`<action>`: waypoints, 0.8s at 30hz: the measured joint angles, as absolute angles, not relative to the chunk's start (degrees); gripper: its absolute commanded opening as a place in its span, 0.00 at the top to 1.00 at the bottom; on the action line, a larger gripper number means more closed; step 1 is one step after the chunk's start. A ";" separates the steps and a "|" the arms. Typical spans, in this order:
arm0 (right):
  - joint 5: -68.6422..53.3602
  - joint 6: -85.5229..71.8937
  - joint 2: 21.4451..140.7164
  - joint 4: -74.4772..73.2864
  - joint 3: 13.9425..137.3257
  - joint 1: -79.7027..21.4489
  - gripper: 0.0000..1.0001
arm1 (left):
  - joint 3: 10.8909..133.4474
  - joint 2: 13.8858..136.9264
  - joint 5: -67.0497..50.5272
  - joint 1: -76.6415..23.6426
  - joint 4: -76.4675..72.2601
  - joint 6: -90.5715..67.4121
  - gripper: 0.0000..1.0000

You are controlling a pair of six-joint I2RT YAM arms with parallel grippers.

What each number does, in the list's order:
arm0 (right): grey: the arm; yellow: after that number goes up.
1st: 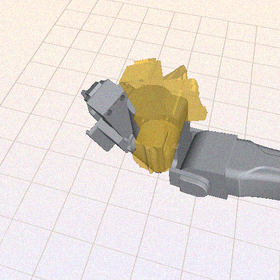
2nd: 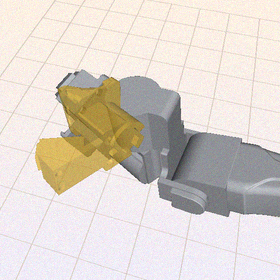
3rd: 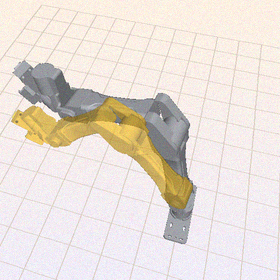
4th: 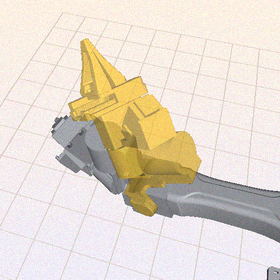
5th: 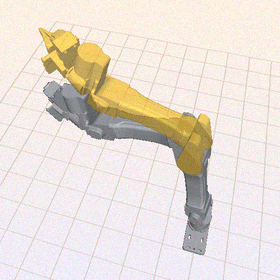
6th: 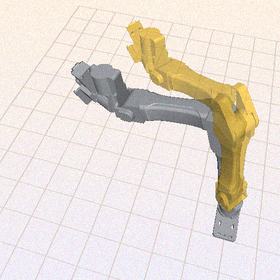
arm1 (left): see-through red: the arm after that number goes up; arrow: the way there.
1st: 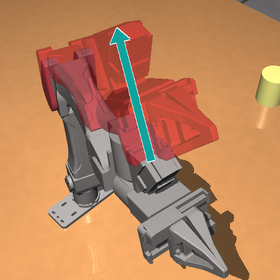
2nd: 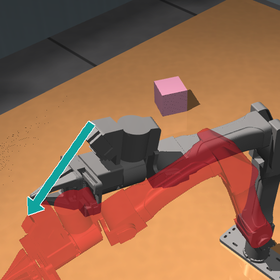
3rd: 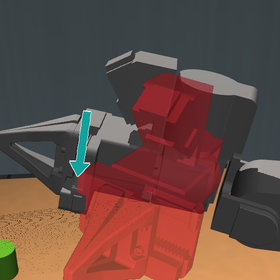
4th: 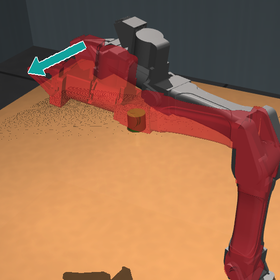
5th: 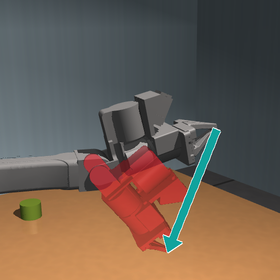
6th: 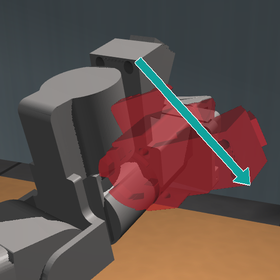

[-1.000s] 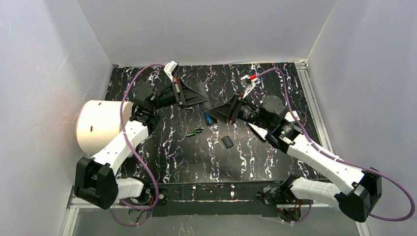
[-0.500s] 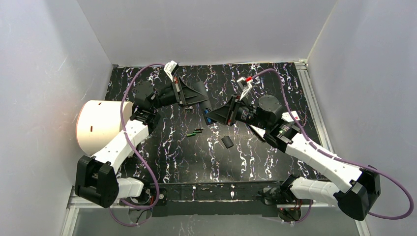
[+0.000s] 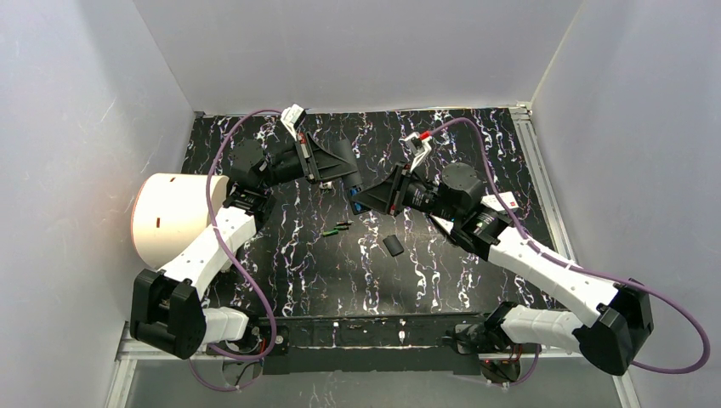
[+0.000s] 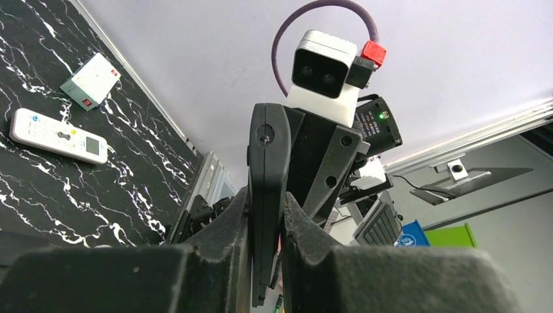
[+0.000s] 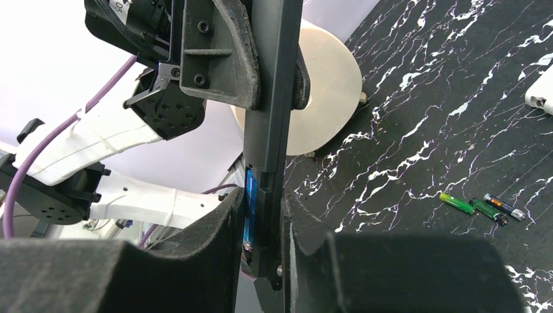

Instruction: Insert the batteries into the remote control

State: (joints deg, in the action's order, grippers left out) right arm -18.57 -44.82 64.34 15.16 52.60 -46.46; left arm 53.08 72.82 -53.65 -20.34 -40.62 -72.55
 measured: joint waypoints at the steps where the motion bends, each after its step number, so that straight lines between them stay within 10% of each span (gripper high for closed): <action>1: -18.65 -44.82 64.51 15.18 52.62 -46.44 0.64 | 53.08 72.82 -53.65 -20.29 -40.42 -72.40 1.00; 17: -18.46 -43.11 65.17 11.00 52.82 -46.61 0.10 | 53.08 72.77 -52.53 -20.78 -37.58 -70.46 1.00; 24: -15.55 -42.61 60.10 10.02 52.82 -46.63 0.11 | 51.51 69.89 -48.49 -19.11 -28.97 -62.28 1.00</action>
